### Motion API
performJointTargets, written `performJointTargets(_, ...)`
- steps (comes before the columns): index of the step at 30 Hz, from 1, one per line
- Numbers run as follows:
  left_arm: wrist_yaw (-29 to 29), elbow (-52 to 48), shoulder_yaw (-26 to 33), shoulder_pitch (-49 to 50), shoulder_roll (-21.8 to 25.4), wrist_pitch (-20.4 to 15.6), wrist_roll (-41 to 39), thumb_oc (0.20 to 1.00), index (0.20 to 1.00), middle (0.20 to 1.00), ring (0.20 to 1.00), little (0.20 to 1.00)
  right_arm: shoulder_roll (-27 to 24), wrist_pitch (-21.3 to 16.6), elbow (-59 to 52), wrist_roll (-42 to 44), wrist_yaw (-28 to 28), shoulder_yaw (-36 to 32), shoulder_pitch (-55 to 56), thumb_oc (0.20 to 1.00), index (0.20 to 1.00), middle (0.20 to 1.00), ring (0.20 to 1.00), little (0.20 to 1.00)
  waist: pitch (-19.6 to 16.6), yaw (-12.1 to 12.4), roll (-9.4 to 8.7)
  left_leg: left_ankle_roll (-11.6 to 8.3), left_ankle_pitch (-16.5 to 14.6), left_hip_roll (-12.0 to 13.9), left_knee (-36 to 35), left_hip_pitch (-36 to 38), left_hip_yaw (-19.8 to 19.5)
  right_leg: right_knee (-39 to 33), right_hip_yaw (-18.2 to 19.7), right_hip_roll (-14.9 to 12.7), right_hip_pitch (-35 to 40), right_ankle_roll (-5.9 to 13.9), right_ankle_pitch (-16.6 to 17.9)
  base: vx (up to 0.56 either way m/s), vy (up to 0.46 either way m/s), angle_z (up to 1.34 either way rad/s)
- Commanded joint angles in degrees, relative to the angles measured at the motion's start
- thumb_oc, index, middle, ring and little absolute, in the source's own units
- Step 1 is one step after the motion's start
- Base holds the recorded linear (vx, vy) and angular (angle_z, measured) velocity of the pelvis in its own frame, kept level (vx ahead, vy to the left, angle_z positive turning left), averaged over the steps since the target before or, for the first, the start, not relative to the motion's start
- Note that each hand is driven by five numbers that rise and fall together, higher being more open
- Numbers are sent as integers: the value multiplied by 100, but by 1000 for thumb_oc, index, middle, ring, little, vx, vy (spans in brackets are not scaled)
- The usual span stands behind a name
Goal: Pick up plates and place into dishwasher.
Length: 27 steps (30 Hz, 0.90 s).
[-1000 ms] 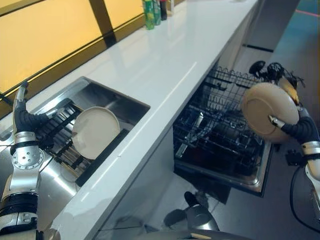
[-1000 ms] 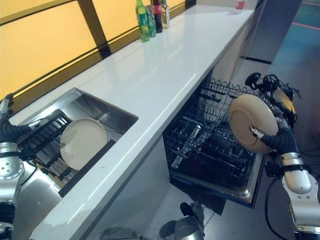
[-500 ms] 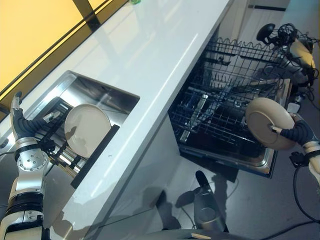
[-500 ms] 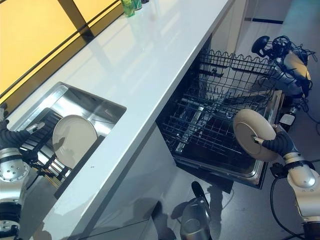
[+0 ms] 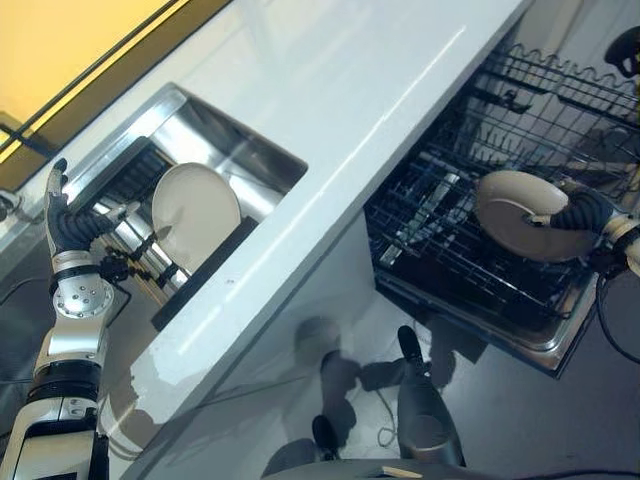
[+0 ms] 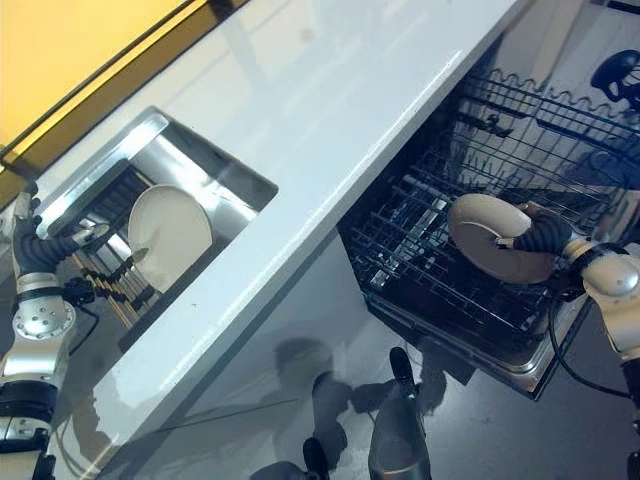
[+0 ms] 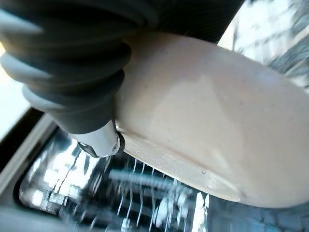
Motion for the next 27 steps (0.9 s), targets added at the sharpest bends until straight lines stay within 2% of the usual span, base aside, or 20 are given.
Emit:
performJointTargets(1, 201, 196, -102, -353, 790, -147, -248, 1000, 1000, 1000, 1000, 1000, -91, -233, 417, 431, 407, 615, -599, 200, 200, 200, 200, 200, -232, 179, -384, -41, 242, 143, 500, -720, -235, 1024, -4, 0, 161, 36, -1468, -75, -112, 18)
performJointTargets(8, 227, 304, -416, -768, 978, -170, -319, 1000, 1000, 1000, 1000, 1000, 191, -221, 1383, 825, 749, 1239, -947, 200, 200, 200, 200, 200, -31, 300, -323, -95, 380, 213, 565, -1007, -377, 1067, -123, 21, 36, -44, -1488, -72, -78, 8)
performJointTargets(18, 94, 580, -817, -1412, 1193, -159, -433, 1000, 1000, 1000, 1000, 1000, 757, -197, 2550, 549, 1456, 1828, -969, 200, 200, 200, 200, 200, 162, 416, -302, -95, 459, 261, 779, -1331, -448, 1102, -188, 3, -22, -77, -1496, -21, -59, 1)
performJointTargets(21, 69, 613, -951, -1613, 1223, -109, -415, 1000, 1000, 1000, 1000, 1000, 988, -320, 2836, 404, 1494, 1974, -944, 200, 200, 200, 200, 200, 222, 449, -304, -80, 464, 276, 880, -1426, -477, 1102, -177, 9, 0, -88, -1497, 9, -79, 6)
performJointTargets(27, 34, 691, -1192, -1990, 1308, 3, -459, 1000, 1000, 1000, 1000, 1000, 1327, -291, 2943, 62, 1438, 2237, -911, 200, 200, 200, 200, 200, 298, 481, -304, -59, 496, 272, 946, -1562, -530, 1063, -171, -1, 20, -89, -1477, -6, -51, 3)
